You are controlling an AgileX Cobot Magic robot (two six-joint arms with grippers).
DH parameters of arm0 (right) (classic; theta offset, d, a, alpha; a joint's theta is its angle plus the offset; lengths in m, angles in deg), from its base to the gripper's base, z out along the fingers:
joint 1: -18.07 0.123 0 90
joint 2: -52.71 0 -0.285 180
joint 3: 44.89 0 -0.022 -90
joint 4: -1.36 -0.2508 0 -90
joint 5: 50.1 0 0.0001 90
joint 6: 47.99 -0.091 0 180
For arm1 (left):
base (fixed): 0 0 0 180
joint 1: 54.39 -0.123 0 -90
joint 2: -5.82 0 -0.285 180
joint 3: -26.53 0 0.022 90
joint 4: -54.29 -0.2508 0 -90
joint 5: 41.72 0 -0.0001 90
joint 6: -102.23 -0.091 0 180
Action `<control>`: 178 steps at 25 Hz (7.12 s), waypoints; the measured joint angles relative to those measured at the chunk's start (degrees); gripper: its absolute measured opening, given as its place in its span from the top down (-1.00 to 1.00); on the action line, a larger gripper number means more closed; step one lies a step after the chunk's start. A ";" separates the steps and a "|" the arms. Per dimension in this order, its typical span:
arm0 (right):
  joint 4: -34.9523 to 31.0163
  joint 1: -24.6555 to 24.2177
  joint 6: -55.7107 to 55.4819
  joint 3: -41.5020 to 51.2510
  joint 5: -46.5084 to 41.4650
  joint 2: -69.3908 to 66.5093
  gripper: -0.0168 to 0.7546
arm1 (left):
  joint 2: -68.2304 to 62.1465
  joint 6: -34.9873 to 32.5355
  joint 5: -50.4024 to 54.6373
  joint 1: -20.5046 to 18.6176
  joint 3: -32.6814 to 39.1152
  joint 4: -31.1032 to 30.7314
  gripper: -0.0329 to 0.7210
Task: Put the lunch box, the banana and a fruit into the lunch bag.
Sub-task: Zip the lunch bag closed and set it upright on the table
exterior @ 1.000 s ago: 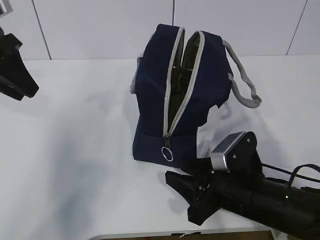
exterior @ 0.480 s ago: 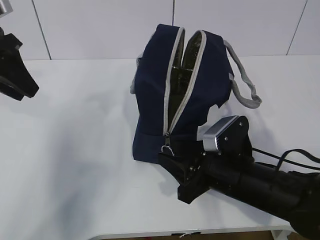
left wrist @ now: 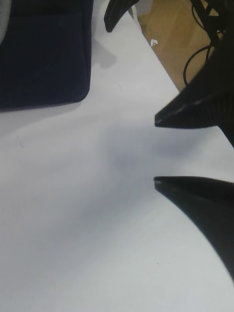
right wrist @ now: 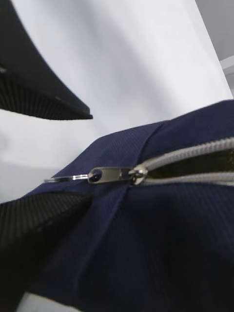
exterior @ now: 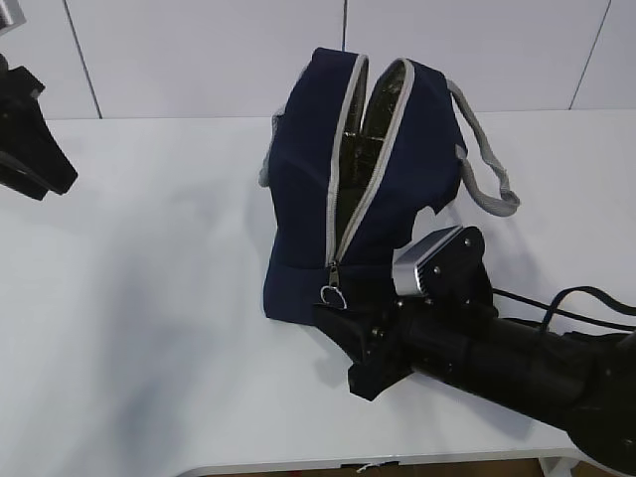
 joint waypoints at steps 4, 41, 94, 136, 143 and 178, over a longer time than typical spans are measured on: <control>0.52 0.00 -0.58 0.00 -0.36 -0.74 -0.09 | 0.00 0.00 0.00 0.00 0.00 0.00 0.28; 0.06 0.00 -3.02 -1.09 2.99 -4.63 0.25 | 0.00 0.00 0.00 0.00 0.00 0.00 0.28; 7.42 0.00 -16.67 -0.47 -26.07 26.39 0.91 | 0.00 0.00 0.00 0.54 0.00 9.59 0.28; 1.95 0.09 -26.49 -55.31 -83.04 13.03 0.91 | 0.00 -3.70 -19.32 21.21 0.00 4.76 -0.22; -3.05 0.09 -26.53 -55.63 -84.07 12.89 0.91 | -2.82 -12.52 -19.78 21.21 0.00 15.49 -0.23; -1.26 0.27 -22.18 -59.12 -86.35 12.16 0.91 | -7.37 -31.33 -28.14 25.92 0.00 13.27 0.95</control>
